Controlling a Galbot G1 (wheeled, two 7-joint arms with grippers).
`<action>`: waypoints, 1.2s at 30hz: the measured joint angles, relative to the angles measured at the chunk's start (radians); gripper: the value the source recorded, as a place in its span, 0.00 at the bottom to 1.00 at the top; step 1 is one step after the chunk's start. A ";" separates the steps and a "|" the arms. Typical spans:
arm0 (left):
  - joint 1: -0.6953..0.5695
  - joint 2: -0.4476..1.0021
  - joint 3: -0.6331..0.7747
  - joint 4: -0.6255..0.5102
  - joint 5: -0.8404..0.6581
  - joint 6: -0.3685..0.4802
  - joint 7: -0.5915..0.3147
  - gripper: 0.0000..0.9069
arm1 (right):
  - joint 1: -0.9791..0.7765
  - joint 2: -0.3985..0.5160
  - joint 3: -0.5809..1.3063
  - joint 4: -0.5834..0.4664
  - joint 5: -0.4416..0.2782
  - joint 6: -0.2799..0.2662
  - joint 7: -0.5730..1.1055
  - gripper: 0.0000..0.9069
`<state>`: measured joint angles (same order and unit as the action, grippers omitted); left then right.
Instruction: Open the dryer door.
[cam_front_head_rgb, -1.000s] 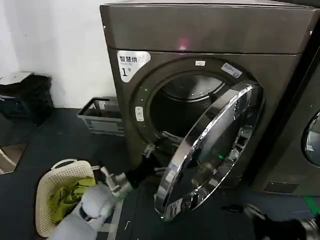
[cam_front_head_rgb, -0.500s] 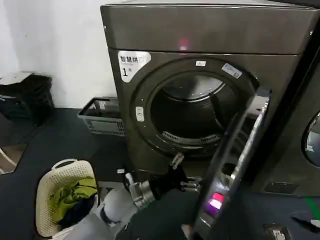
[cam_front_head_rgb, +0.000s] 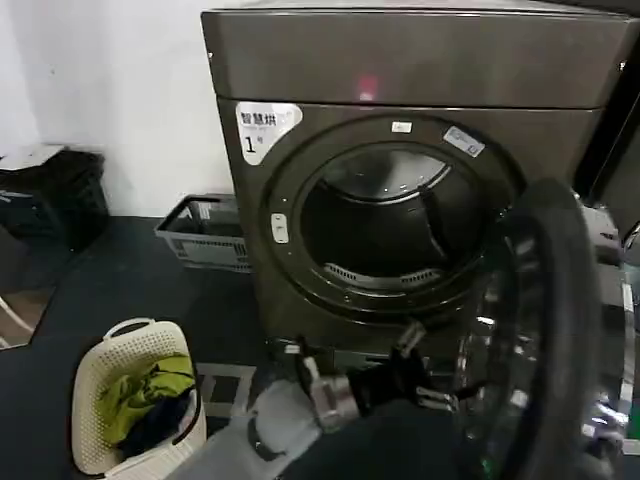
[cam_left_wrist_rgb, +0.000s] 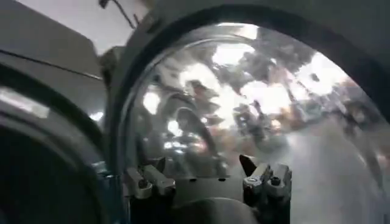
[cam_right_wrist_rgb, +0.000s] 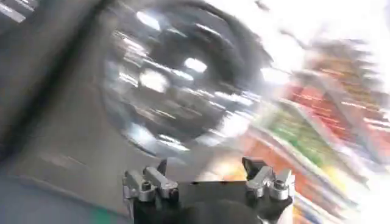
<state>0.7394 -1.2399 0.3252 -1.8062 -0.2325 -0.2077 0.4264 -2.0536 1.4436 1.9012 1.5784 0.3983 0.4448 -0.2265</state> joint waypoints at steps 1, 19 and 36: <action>-0.005 -0.009 0.013 0.008 0.005 0.000 -0.004 1.00 | 0.005 -0.002 0.019 -0.020 -0.015 -0.018 0.046 1.00; -0.027 -0.173 0.227 0.087 0.140 0.029 -0.035 1.00 | -0.005 -0.076 0.284 -0.295 -0.351 -0.373 0.606 1.00; -0.132 -0.369 0.375 0.292 0.215 0.021 -0.154 1.00 | -0.026 -0.022 0.307 -0.208 -0.366 -0.429 0.619 1.00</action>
<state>0.6069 -1.6092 0.6999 -1.5142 -0.0174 -0.1866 0.2722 -2.0794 1.4214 2.2081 1.3699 0.0322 0.0161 0.3926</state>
